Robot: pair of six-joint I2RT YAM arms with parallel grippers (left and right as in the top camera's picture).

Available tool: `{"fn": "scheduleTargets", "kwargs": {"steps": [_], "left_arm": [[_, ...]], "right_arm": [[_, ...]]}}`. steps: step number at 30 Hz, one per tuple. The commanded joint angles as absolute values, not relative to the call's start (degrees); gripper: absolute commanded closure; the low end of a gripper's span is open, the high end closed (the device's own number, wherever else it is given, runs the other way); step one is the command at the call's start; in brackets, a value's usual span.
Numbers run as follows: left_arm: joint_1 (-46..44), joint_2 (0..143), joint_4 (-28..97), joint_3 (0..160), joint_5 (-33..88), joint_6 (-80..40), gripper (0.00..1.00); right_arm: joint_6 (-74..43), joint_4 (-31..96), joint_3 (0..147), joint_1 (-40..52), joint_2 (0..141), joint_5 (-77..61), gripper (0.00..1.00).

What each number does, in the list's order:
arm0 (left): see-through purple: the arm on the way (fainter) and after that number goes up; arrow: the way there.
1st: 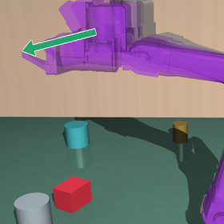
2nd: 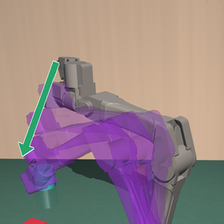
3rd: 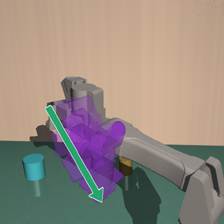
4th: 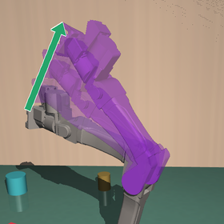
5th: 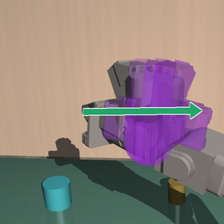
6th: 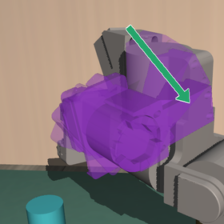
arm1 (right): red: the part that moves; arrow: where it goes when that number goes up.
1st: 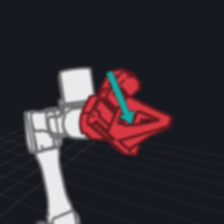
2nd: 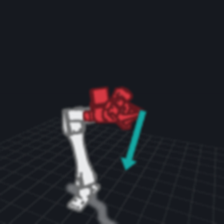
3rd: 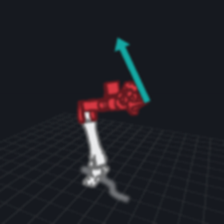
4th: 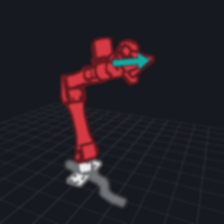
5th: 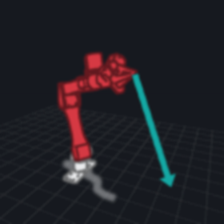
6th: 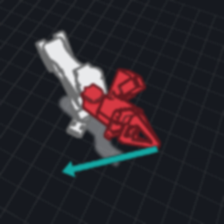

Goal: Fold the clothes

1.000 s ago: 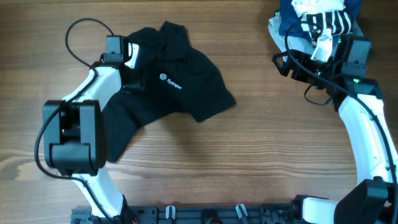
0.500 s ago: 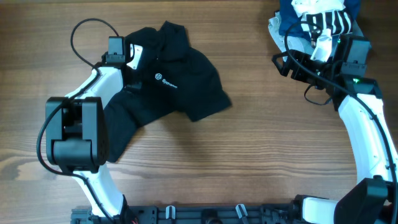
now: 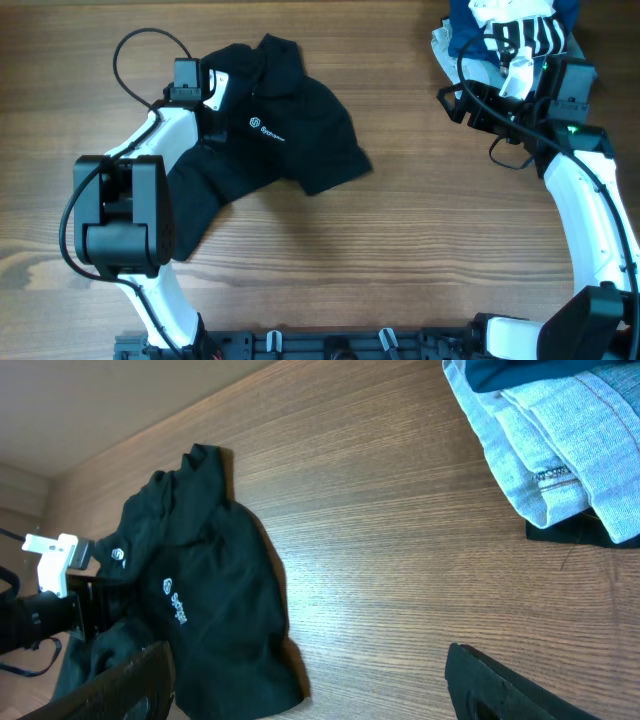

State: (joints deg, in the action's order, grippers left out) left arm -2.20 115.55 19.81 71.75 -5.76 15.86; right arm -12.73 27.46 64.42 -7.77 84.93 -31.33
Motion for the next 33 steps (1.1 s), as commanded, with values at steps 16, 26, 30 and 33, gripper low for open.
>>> {"fn": "scheduleTargets", "kwargs": {"steps": [16, 26, 30, 33], "left_arm": [[3.4, 116.6, 20.12, 71.7, 12.21, -1.19, 0.53], [5.69, 116.6, 20.1, 71.7, 13.45, -0.27, 0.62], [5.72, 116.6, 19.92, 71.7, 13.43, -0.3, 0.62], [5.72, 116.6, 19.09, 71.7, 13.45, -0.3, 0.82]], "right_arm": [[-11.92, 27.51, 64.79, -7.68, 85.73, -31.55, 0.13], [-11.99, 27.49, 64.79, -7.68, 85.73, -31.38, 0.13], [-11.94, 27.51, 64.79, -7.68, 85.73, -31.33, 0.13], [-11.92, 27.51, 64.79, -7.68, 85.73, -31.33, 0.13]]}}
